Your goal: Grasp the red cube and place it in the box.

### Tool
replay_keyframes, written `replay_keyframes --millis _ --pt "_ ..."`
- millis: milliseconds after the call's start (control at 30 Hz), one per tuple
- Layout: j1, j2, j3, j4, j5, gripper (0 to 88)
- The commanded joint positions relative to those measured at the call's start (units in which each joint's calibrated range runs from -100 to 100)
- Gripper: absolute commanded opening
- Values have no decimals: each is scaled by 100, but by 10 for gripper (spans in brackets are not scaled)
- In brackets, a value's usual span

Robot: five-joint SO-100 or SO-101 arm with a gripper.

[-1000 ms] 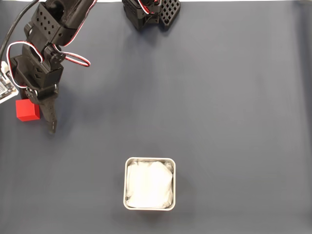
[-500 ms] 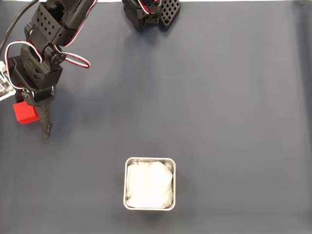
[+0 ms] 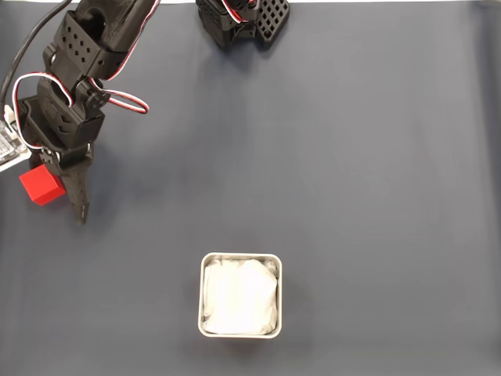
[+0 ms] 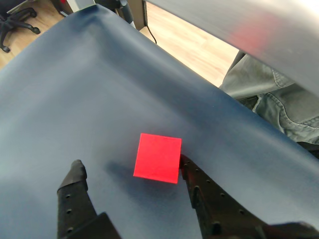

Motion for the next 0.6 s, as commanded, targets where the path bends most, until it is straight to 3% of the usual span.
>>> replay_keyframes --millis 0,367,567 --pt "-95 -50 -121 -132 -59 422" --pt "-102 158 -349 -214 -78 412" --pt "-123 227 -468 -214 -63 324"
